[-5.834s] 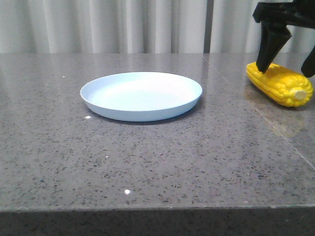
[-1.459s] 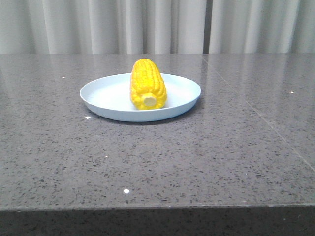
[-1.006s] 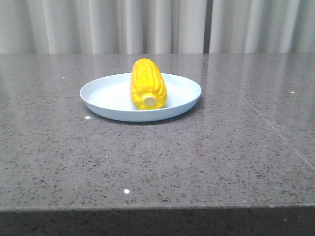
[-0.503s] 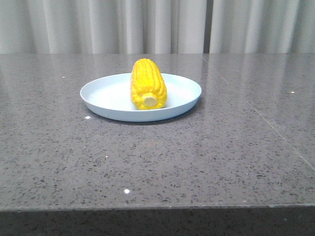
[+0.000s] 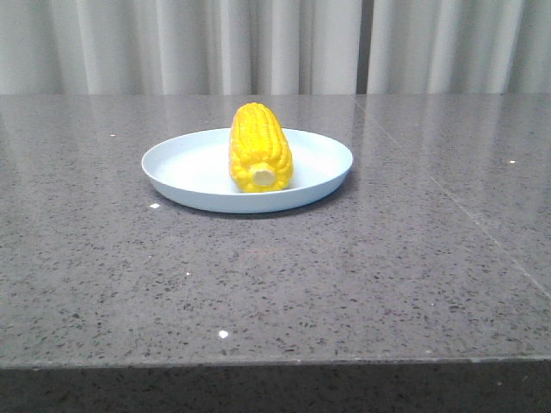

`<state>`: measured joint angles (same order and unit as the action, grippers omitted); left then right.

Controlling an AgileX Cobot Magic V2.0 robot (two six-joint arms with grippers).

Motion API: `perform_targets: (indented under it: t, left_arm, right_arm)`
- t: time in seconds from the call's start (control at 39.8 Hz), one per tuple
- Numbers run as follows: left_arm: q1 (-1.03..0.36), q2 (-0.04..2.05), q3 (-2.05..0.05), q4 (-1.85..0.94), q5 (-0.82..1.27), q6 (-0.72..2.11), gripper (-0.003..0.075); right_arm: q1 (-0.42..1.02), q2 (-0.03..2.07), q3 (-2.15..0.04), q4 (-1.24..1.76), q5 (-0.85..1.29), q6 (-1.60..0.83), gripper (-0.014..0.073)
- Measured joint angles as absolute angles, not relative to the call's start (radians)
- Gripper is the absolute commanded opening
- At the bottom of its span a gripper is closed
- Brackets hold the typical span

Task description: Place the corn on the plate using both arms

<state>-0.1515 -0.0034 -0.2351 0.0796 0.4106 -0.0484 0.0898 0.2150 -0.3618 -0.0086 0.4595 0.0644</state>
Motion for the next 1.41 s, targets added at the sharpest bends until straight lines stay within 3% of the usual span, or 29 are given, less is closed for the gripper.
perform_targets:
  t: [0.4,1.41]
  left_arm:
    - [0.008,-0.003,0.003,-0.013,0.201,0.000,-0.0020]
    - [0.013,-0.003,0.005,-0.036,0.147,0.037,-0.0020]
  right_arm:
    - [0.090,0.215,-0.362,-0.009,0.460,0.064,-0.0061]
    - [0.090,0.215,-0.362,-0.009,0.460,0.064,-0.0061]
